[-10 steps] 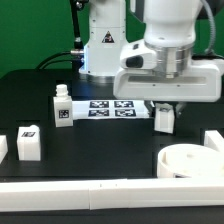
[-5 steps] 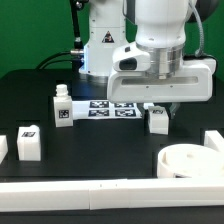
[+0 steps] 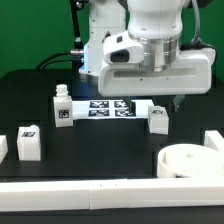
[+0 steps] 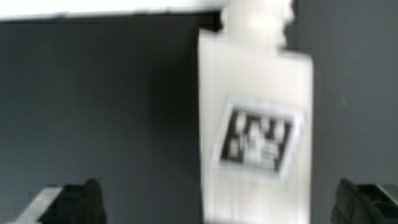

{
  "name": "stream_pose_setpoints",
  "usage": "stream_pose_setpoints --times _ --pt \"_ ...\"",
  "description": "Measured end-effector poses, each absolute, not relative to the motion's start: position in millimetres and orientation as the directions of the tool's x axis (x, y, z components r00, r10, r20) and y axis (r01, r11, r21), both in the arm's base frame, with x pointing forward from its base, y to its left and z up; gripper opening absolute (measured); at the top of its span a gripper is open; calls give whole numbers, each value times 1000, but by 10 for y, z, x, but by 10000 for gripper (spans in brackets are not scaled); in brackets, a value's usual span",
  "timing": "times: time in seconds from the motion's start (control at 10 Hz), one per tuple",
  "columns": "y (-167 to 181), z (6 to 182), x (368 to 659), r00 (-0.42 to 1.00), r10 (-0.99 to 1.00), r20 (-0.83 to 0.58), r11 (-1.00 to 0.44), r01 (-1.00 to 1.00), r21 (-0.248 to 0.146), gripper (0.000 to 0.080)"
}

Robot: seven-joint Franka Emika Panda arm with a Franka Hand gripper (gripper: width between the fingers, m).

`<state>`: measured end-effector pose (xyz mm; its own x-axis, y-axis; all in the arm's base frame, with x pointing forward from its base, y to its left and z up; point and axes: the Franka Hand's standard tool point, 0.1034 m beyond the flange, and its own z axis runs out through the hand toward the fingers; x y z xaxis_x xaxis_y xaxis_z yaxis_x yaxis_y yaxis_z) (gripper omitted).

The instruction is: Assemble stool

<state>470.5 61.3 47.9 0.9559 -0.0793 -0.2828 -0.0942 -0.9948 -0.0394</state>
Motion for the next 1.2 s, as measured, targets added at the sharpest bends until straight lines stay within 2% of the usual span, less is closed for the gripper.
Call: stream_pose_setpoints --times 0.1,0.3,0.5,0.7,0.8,1.1,1.2 --pt "700 390 4676 953 -61 -297 -996 -76 -41 649" --pt "659 396 4575 913 -59 -404 -996 -80 -37 649" --pt "703 351 4573 822 -71 -565 -995 -96 -15 649" --pt "708 368 4637 697 -77 -713 -991 -130 -20 649" --pt "752 382 4728 667 -106 -738 -989 -147 9 649" --pt "725 320 4668 567 -91 -818 -990 -137 15 649" --pt "719 238 4613 562 -97 -821 -990 -140 21 649"
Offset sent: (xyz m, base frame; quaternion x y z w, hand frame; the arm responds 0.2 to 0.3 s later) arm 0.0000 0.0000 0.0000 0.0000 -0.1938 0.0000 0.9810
